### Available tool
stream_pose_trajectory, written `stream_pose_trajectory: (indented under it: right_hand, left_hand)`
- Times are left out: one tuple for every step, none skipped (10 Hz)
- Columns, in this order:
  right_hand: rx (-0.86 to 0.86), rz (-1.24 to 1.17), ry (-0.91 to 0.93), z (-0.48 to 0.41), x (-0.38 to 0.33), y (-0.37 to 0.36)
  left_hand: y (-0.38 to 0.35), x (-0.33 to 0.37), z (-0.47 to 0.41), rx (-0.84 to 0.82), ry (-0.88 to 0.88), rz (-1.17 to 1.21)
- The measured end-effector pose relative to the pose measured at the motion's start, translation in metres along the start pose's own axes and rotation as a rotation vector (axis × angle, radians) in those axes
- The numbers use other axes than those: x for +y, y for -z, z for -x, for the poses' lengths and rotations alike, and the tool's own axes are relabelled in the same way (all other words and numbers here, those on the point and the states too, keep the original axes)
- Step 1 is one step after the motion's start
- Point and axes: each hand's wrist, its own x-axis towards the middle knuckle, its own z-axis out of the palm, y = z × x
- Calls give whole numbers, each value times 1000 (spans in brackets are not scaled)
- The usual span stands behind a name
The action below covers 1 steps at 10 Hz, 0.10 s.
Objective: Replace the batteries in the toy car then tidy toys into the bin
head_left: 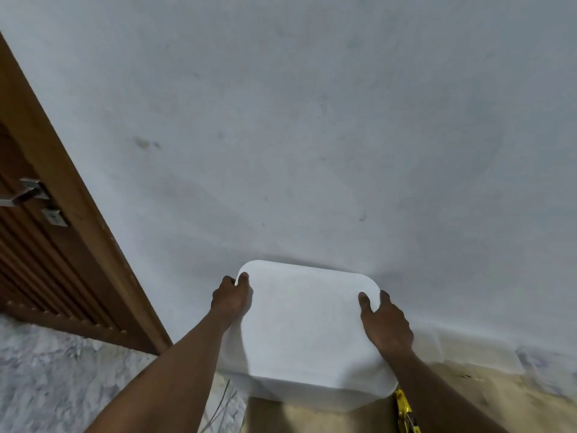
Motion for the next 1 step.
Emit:
stream_pose_trajectory:
  right_hand:
    - [5, 3, 1, 4, -1, -1]
  left_hand:
    - [0, -3, -1, -3, 2, 25]
